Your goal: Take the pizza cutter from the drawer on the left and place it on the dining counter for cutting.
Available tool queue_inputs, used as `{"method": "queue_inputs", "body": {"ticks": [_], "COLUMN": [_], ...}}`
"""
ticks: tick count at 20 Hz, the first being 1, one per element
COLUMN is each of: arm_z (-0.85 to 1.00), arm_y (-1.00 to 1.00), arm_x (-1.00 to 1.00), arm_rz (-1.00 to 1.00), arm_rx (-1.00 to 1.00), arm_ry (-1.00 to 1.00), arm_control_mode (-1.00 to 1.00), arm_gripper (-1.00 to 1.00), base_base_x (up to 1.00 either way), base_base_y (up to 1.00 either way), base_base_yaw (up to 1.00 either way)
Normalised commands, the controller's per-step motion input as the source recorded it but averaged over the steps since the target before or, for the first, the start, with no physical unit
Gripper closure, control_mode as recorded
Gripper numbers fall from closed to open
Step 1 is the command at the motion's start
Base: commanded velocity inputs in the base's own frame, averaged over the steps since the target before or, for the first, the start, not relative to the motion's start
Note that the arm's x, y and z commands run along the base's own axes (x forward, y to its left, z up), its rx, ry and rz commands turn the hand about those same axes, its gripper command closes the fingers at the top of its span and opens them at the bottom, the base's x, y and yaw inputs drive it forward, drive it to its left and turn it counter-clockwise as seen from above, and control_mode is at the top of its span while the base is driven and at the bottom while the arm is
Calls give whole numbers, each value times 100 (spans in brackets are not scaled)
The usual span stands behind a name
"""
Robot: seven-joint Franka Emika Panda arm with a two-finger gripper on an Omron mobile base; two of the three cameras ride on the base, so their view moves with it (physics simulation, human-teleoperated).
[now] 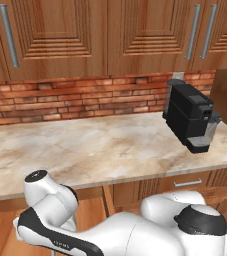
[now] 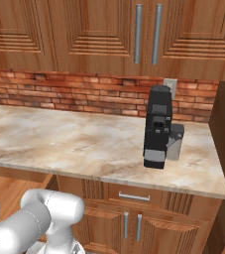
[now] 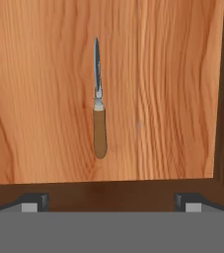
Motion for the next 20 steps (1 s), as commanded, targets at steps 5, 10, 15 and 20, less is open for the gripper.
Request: {"method": "queue_inputs", "body": {"ticks": [5,10,15,20], "arm_z": [-25,-22,-22,-18], "arm_y": [0,9,27,23], "arm_x": [2,8,17,22], "arm_rz": [0,0,1,1], "arm_rx": [0,0,0,0], "arm_ry": [0,0,0,0], "arm_control_mode": [-100,-100,-100,-100], "arm_gripper": [-100,-100,-100,-100], "base_base_x": [0,0,0,0], "base_base_y": [0,0,0,0], "base_base_yaw": [0,0,0,0]}}
